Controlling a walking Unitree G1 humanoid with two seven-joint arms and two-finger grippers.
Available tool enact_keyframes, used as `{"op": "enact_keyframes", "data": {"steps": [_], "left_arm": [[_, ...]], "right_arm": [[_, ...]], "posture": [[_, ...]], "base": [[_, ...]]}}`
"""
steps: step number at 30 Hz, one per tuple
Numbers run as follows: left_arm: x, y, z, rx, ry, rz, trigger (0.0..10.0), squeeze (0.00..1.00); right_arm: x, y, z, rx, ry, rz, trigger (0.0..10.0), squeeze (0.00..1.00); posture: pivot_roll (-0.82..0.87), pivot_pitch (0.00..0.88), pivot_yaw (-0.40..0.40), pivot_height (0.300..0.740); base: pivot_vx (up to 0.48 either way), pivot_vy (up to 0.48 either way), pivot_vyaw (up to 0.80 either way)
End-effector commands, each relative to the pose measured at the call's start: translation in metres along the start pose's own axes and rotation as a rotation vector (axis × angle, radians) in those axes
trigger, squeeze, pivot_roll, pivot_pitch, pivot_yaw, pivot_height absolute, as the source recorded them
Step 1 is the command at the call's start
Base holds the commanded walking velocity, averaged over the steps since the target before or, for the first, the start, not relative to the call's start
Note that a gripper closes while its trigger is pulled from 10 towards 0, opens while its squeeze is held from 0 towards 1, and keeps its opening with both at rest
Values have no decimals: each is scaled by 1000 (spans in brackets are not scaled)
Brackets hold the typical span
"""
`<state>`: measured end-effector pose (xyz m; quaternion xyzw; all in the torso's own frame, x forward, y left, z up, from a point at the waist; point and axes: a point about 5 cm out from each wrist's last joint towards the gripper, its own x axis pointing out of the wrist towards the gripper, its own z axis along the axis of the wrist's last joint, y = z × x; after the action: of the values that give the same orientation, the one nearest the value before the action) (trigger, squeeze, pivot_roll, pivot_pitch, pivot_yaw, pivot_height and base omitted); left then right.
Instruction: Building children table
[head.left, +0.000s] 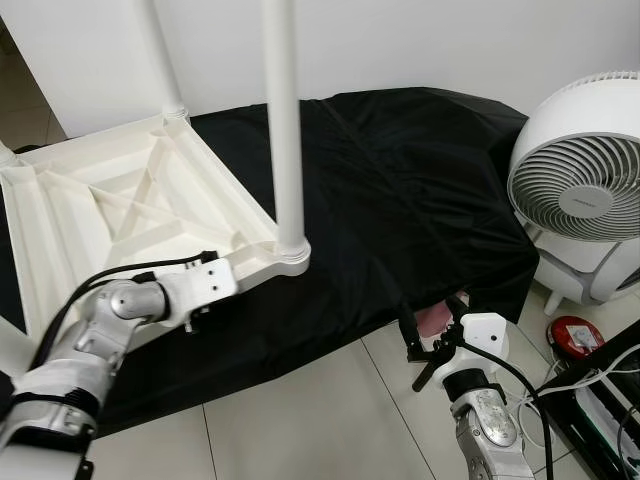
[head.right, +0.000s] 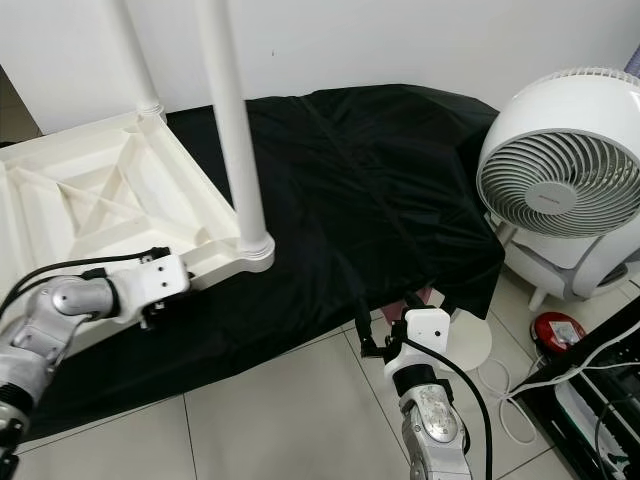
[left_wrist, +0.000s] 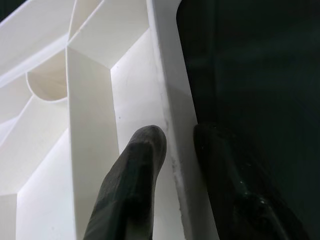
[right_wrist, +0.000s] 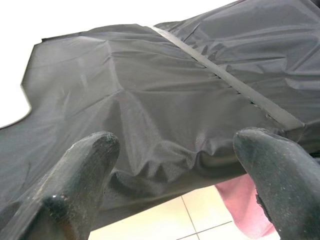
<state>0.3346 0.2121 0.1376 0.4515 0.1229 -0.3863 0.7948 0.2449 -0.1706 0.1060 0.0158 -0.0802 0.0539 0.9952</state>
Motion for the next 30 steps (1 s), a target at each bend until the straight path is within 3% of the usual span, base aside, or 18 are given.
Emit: {"op": "enact_keyframes", "data": {"steps": [1, 7, 13, 15, 18, 25, 30], "left_arm": [[-17, 15, -23, -15, 105, 152, 10000, 0], [-30, 24, -33, 24, 155, 165, 10000, 0], [-33, 29, -36, 47, 177, 183, 10000, 0], [-38, 41, -39, 49, 207, 253, 10000, 0], [-41, 47, -41, 86, 239, 275, 10000, 0], [-40, 50, -40, 109, 250, 303, 10000, 0], [-34, 54, -31, 52, 191, 375, 10000, 0]], "right_arm": [[0, 2, -2, 5, 6, 4, 10000, 0], [1, 4, -4, 11, 8, 10, 10000, 0], [2, 6, -4, 14, 7, 16, 10000, 0], [3, 7, -4, 17, 5, 22, 10000, 0], [2, 9, -4, 18, 6, 33, 10000, 0], [2, 8, -5, 11, 10, 39, 10000, 0], [3, 8, -4, 6, 8, 37, 10000, 0]], "posture": [[17, 88, -3, 740], [23, 85, -5, 740], [33, 82, -9, 740], [35, 84, -11, 740], [34, 90, -11, 740], [34, 92, -12, 740], [33, 93, -10, 740]], "base": [[0, 0, 0], [0, 0, 0], [0, 0, 0], [0, 0, 0], [0, 0, 0], [0, 0, 0], [0, 0, 0]]}}
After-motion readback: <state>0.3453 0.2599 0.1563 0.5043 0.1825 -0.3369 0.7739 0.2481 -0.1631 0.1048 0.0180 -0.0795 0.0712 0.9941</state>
